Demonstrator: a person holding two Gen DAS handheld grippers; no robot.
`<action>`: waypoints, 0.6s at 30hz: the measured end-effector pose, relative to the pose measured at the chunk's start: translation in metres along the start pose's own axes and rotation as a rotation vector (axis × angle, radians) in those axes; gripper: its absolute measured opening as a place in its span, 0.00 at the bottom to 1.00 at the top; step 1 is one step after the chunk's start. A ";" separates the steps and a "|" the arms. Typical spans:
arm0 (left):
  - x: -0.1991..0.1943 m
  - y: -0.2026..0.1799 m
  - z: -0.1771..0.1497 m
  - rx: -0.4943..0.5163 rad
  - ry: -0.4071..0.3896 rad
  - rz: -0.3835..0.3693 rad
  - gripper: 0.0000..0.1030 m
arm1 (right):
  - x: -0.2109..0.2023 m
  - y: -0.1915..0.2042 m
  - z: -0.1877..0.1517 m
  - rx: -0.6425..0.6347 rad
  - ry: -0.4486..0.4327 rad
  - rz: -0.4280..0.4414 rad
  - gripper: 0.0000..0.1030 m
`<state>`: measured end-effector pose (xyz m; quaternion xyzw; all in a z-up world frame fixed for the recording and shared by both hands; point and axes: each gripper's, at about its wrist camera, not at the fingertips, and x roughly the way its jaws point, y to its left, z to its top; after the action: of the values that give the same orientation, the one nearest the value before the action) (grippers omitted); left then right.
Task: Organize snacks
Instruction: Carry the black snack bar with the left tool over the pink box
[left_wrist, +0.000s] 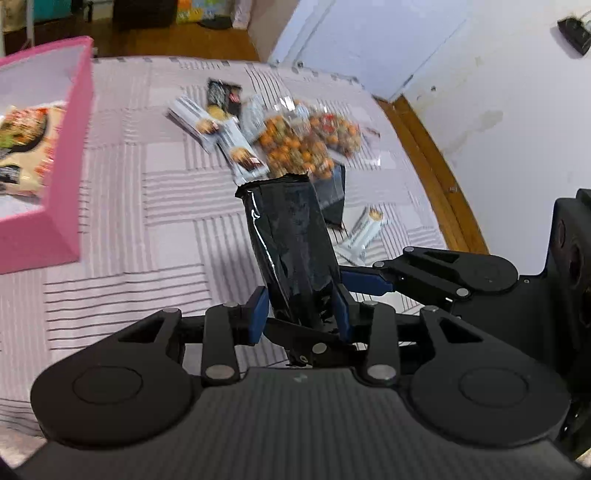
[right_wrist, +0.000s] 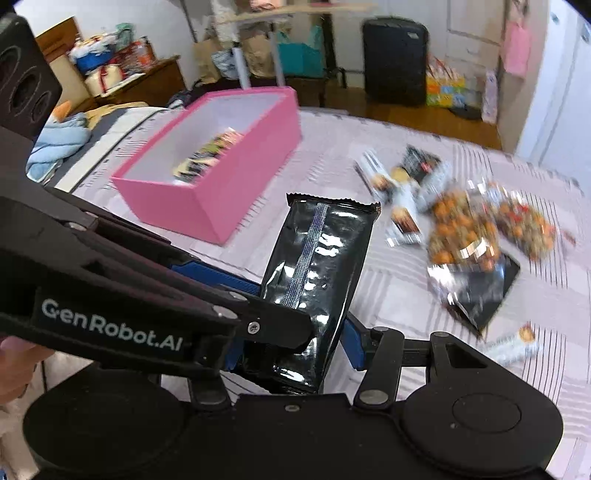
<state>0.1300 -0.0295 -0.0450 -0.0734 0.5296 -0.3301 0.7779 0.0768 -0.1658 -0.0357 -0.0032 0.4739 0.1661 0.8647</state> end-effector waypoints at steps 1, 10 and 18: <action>-0.010 0.004 0.000 -0.008 -0.014 -0.001 0.36 | -0.003 0.009 0.007 -0.013 -0.012 0.007 0.57; -0.098 0.049 0.011 -0.049 -0.188 0.059 0.37 | -0.004 0.068 0.073 -0.102 -0.106 0.054 0.57; -0.107 0.112 0.032 -0.111 -0.287 0.154 0.37 | 0.057 0.089 0.116 -0.103 -0.121 0.123 0.57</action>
<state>0.1836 0.1130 0.0000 -0.1217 0.4343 -0.2261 0.8634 0.1742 -0.0467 -0.0048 -0.0084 0.4110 0.2427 0.8787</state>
